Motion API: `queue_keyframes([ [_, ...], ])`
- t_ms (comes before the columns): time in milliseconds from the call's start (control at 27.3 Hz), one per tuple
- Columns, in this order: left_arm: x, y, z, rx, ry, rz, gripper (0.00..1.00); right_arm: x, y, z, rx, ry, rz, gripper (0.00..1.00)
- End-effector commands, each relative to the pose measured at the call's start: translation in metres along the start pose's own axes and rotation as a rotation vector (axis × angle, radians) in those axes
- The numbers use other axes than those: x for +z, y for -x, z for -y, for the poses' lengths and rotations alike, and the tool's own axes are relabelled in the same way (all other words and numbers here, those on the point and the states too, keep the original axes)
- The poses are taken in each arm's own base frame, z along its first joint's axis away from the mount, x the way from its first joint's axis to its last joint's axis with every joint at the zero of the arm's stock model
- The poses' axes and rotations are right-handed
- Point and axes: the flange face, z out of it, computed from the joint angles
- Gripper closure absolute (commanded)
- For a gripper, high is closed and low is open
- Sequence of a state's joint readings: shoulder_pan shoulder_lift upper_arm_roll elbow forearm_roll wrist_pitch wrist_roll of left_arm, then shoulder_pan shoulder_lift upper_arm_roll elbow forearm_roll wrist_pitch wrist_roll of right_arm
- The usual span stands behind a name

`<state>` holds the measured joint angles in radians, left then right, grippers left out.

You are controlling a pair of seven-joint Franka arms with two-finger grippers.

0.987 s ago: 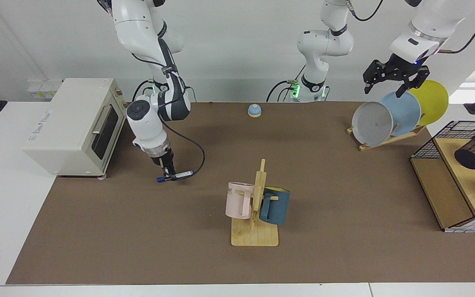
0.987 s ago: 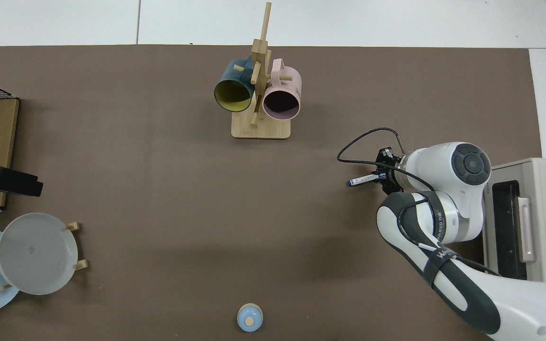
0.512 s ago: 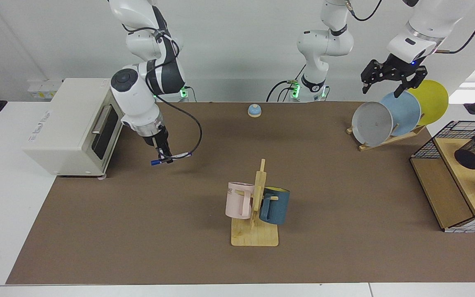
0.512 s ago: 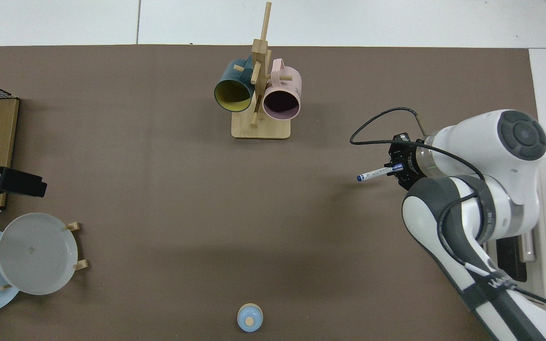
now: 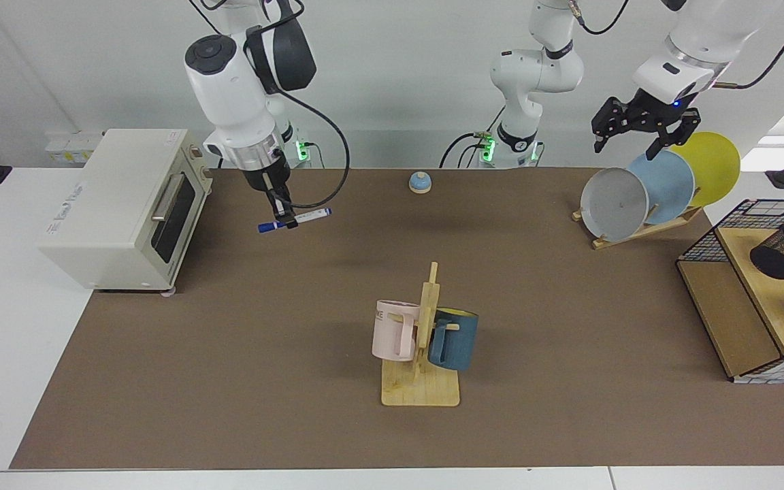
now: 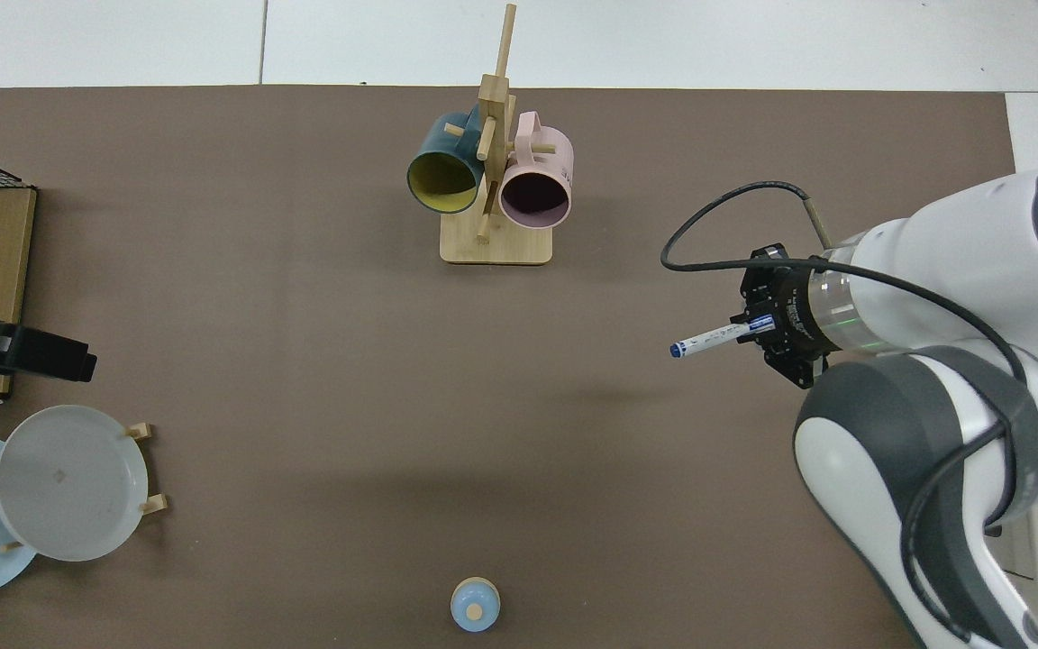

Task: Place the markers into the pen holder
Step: 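Lift the marker with the right gripper while the left gripper reaches in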

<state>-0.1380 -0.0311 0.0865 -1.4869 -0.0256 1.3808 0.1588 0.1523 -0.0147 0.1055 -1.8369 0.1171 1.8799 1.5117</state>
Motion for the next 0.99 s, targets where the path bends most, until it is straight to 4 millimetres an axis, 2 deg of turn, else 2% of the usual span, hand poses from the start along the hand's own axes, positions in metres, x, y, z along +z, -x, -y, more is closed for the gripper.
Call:
queue_keyframes([
  [0,-0.001,0.006,-0.006,0.019,0.011,-0.011,0.0,-0.01,0.049,-0.01,0.049,-0.001,0.019,1.0],
  [146,-0.001,0.004,-0.016,0.033,0.055,-0.025,0.0,-0.01,0.087,-0.011,0.089,-0.019,0.033,1.0],
  [256,-0.003,0.001,-0.023,0.052,0.074,-0.045,0.0,-0.013,0.102,-0.011,0.165,-0.046,0.063,1.0],
  [366,-0.001,-0.002,-0.051,0.178,0.078,-0.043,0.0,-0.014,0.122,-0.012,0.204,-0.059,0.104,1.0],
  [475,-0.001,-0.004,-0.081,0.373,0.077,-0.057,0.01,-0.012,0.15,-0.013,0.222,-0.073,0.137,1.0],
  [548,0.001,-0.008,-0.095,0.482,0.088,-0.089,0.01,-0.007,0.168,-0.014,0.24,-0.086,0.149,1.0],
  [695,-0.001,-0.019,-0.119,0.687,0.09,-0.196,0.02,-0.002,0.185,-0.014,0.248,-0.099,0.161,1.0],
  [878,0.007,-0.021,-0.149,0.964,0.061,-0.227,0.03,0.001,0.186,-0.013,0.223,-0.097,0.159,1.0],
  [951,0.009,-0.022,-0.163,1.022,0.055,-0.235,0.03,0.001,0.186,-0.013,0.212,-0.098,0.158,1.0],
])
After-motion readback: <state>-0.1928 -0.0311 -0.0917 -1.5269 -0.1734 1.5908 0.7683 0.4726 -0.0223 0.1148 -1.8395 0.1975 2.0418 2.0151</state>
